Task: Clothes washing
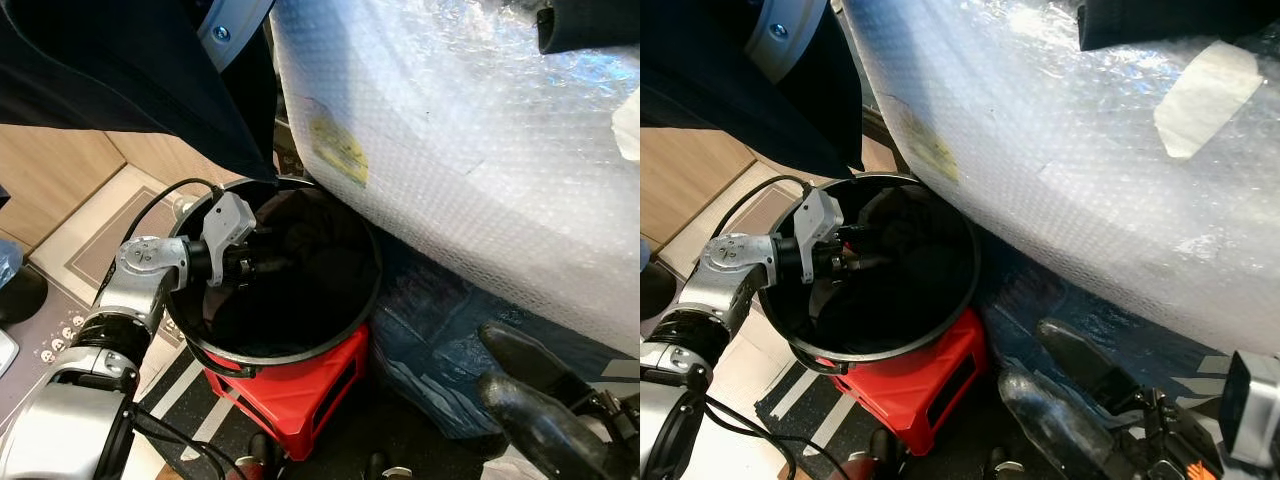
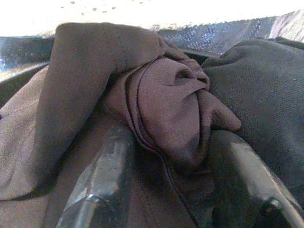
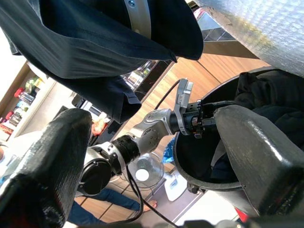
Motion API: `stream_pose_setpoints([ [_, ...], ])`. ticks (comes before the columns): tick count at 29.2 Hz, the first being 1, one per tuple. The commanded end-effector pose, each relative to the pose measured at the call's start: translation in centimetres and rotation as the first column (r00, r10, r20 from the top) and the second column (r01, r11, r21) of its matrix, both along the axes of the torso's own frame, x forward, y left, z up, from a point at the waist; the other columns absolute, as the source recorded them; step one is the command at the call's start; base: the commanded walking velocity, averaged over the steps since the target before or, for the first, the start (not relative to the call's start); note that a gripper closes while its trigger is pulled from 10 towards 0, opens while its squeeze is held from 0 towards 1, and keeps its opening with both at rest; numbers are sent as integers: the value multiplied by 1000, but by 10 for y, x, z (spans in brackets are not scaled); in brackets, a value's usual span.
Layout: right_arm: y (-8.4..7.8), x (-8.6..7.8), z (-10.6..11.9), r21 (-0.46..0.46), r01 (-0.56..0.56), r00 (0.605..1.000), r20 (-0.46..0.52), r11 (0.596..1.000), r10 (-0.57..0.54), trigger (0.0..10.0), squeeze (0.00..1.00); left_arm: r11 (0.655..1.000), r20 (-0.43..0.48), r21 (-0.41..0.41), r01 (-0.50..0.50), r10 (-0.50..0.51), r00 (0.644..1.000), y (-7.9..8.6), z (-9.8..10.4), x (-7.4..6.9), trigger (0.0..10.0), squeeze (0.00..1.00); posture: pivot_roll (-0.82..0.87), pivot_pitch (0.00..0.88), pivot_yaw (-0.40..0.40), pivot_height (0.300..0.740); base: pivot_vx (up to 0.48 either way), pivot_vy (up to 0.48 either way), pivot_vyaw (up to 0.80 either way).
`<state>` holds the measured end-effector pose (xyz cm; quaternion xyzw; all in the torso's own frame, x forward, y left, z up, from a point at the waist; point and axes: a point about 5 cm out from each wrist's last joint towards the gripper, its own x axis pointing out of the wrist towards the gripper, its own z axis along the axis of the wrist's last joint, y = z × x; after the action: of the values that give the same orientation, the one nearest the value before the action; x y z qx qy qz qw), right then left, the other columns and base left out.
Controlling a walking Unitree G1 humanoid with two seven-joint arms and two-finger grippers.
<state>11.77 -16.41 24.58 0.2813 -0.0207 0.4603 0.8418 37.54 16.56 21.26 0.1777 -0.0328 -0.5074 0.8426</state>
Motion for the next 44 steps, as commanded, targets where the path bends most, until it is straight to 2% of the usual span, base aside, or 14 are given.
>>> stream_pose_setpoints([
  [1,4,-6,4,-2,-22,1000,10,1000,22,10000,0,1000,-19,25,14,-13,1000,3,-6,-2,0,0,-259,459,49,740,0,0,0],
  [30,3,-3,2,0,-13,1000,7,1000,13,10000,0,999,-20,34,13,-12,1000,6,-10,-2,0,0,-247,432,52,740,0,0,0],
  [33,4,1,3,32,-13,1000,27,999,12,10000,0,1000,-5,22,14,-14,1000,9,-7,-4,0,0,-223,416,61,740,0,0,0],
  [39,6,5,-1,39,-22,999,32,999,21,10000,0,1000,33,27,14,-15,999,10,-2,-5,0,0,-196,396,77,740,0,0,0],
  [40,7,8,-3,46,-24,999,41,999,22,10000,0,999,62,38,30,-33,998,7,4,-7,10000,0,-187,384,84,740,0,0,0],
  [44,9,12,-5,51,-30,998,53,998,28,10000,0,998,127,43,42,-47,991,1,14,-10,10000,0,-177,362,88,740,0,0,0],
])
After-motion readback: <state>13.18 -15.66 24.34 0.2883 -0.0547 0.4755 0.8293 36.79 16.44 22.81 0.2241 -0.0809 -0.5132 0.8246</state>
